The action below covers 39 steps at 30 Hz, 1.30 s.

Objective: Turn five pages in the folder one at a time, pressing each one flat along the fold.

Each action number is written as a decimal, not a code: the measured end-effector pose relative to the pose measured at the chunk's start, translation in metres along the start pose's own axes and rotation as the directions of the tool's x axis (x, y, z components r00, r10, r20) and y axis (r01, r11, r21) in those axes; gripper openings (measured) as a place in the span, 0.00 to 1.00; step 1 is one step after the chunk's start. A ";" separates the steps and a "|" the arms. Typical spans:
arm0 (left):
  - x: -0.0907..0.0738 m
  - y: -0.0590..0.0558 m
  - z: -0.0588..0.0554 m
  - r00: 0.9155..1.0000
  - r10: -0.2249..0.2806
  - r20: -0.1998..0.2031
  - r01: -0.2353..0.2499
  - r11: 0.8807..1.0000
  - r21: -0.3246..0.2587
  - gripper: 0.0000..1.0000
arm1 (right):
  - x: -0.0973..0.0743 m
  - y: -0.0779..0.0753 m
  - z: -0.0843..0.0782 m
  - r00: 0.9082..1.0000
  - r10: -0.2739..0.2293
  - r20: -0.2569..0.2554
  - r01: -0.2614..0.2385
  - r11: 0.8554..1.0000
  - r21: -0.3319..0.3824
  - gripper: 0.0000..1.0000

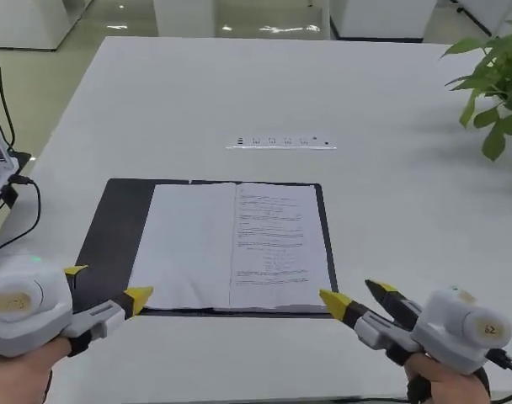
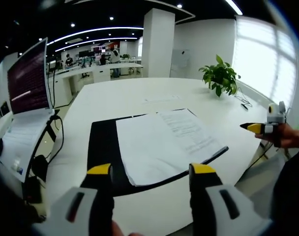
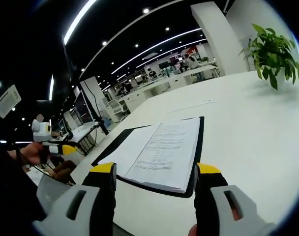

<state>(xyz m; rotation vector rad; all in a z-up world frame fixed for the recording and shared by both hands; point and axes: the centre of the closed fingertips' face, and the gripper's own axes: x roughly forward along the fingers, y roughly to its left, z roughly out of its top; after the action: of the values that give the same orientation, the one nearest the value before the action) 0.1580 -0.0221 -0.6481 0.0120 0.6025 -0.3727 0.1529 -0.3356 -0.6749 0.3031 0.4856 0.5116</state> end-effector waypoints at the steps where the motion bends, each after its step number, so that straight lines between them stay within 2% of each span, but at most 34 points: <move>1: 0.000 -0.002 -0.002 1.000 -0.001 -0.005 0.001 1.000 0.001 0.63 | 0.000 0.000 -0.001 1.000 0.001 -0.002 -0.001 1.000 -0.002 0.64; 4: 0.002 -0.007 -0.005 1.000 -0.008 -0.016 0.008 1.000 -0.001 0.63 | -0.001 -0.001 -0.003 1.000 0.004 0.000 -0.004 1.000 0.007 0.64; 14: 0.009 -0.019 -0.001 0.999 -0.031 -0.033 0.032 0.999 0.020 0.64 | -0.005 -0.003 -0.006 1.000 0.006 -0.006 -0.006 1.000 0.018 0.64; 24: 0.022 -0.031 0.002 0.995 -0.072 -0.063 0.076 0.996 0.056 0.64 | -0.012 -0.007 -0.018 1.000 -0.009 -0.024 0.009 0.999 0.035 0.63; 27: 0.028 -0.039 -0.004 0.990 -0.099 -0.099 0.110 0.988 0.107 0.63 | -0.014 -0.009 -0.020 1.000 -0.013 -0.023 0.014 0.999 0.044 0.63; 31: 0.039 -0.050 -0.006 0.983 -0.142 -0.114 0.156 0.980 0.126 0.64 | -0.018 -0.013 -0.021 1.000 -0.022 -0.019 0.023 0.998 0.058 0.63; 35: 0.050 -0.065 0.000 0.974 -0.195 -0.120 0.211 0.967 0.144 0.60 | -0.022 -0.018 -0.024 0.999 -0.031 -0.020 0.033 0.997 0.070 0.63; 38: 0.056 -0.070 0.004 0.968 -0.219 -0.122 0.236 0.960 0.150 0.55 | -0.023 -0.020 -0.025 0.999 -0.035 -0.023 0.036 0.997 0.073 0.63; 39: 0.059 -0.075 0.005 0.963 -0.234 -0.130 0.253 0.954 0.159 0.55 | -0.024 -0.021 -0.026 0.999 -0.036 -0.024 0.038 0.996 0.076 0.63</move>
<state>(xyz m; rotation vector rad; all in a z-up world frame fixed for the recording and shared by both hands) 0.1797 -0.1124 -0.6693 0.1272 0.6811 -0.6682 0.1297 -0.3618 -0.6962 0.3608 0.5321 0.4612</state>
